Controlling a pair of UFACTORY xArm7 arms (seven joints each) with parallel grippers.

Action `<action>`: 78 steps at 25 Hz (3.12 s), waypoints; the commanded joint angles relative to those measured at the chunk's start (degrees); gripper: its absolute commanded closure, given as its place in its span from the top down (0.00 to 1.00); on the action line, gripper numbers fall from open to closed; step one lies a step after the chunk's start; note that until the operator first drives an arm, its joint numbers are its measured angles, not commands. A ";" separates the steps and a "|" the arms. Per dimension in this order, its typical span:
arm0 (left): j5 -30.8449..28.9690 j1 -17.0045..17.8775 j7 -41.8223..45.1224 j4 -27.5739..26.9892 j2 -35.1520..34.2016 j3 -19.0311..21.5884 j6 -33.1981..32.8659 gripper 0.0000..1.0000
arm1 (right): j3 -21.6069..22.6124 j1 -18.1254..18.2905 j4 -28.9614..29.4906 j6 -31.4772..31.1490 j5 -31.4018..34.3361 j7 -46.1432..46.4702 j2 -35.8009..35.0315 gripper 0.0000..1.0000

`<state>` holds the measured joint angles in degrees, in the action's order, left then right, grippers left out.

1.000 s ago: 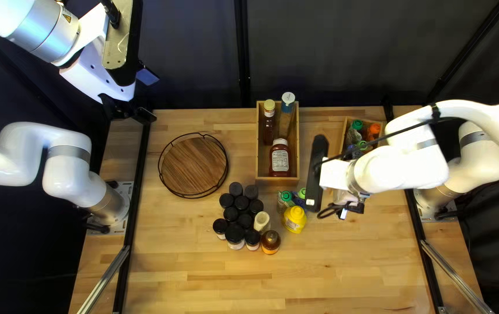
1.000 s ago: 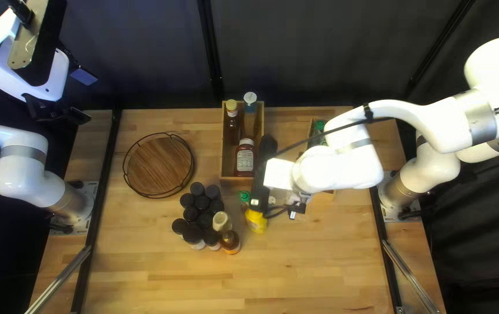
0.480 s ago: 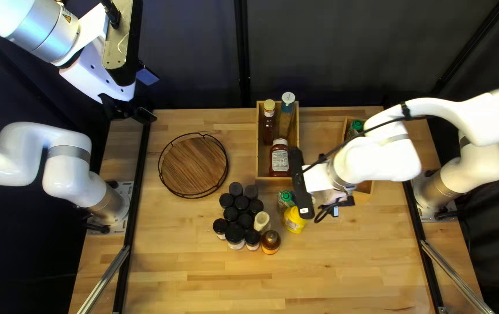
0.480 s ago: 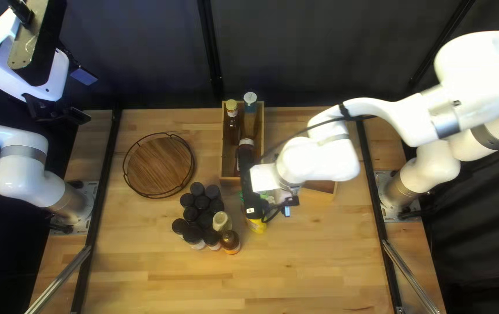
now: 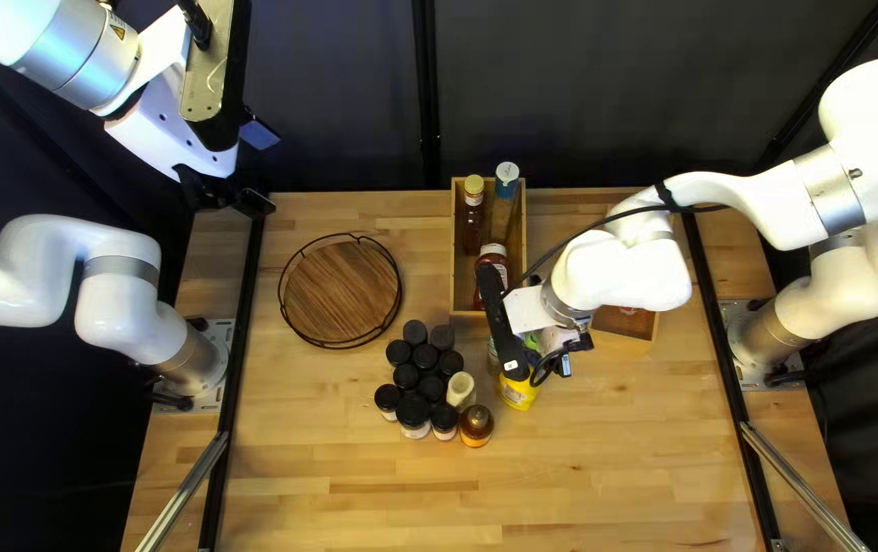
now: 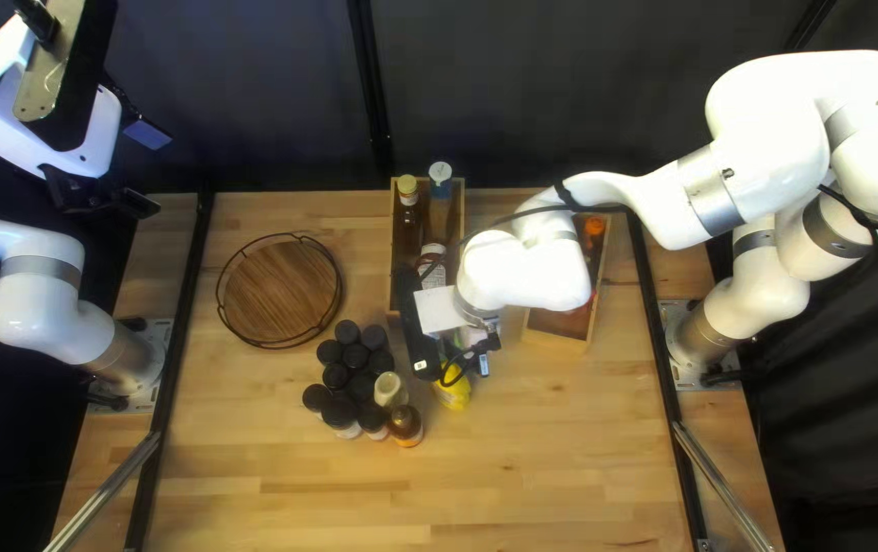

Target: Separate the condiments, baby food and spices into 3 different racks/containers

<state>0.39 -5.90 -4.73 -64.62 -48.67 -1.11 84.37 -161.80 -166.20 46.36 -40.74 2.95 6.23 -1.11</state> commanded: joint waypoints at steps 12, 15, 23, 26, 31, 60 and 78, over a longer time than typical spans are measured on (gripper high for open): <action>0.00 0.00 0.00 0.00 0.00 0.00 0.00 1.00 | 2.40 -2.24 -9.63 -10.00 -3.19 -9.38 -24.05 0.00; 0.00 0.00 0.00 0.00 0.00 0.00 0.00 1.00 | 2.50 -2.32 -11.46 -12.57 -3.64 -11.53 -28.88 0.00; 0.00 0.00 0.00 0.00 0.00 0.00 0.00 1.00 | 0.00 -0.71 -19.95 -16.78 -3.47 -14.20 -41.82 0.00; 0.00 0.00 0.00 0.00 0.00 0.00 0.00 1.00 | -0.67 0.49 -22.77 -17.09 -3.01 -15.41 -45.13 0.00; 0.00 0.00 0.00 0.00 0.00 0.00 0.00 1.00 | -1.83 2.09 -27.58 -17.05 -2.46 -16.81 -50.32 0.00; 0.00 0.00 0.00 0.00 0.00 0.00 0.00 1.00 | 4.38 6.96 -12.95 -18.08 -3.00 -25.88 -34.54 1.00; 0.00 0.00 0.00 0.00 0.00 0.00 0.00 1.00 | 13.50 8.85 10.18 -15.74 3.44 -43.45 -3.66 1.00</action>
<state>0.39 -5.90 -4.73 -64.62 -48.67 -1.11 84.37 -148.98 -157.50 54.08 -57.05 4.48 -34.92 -8.54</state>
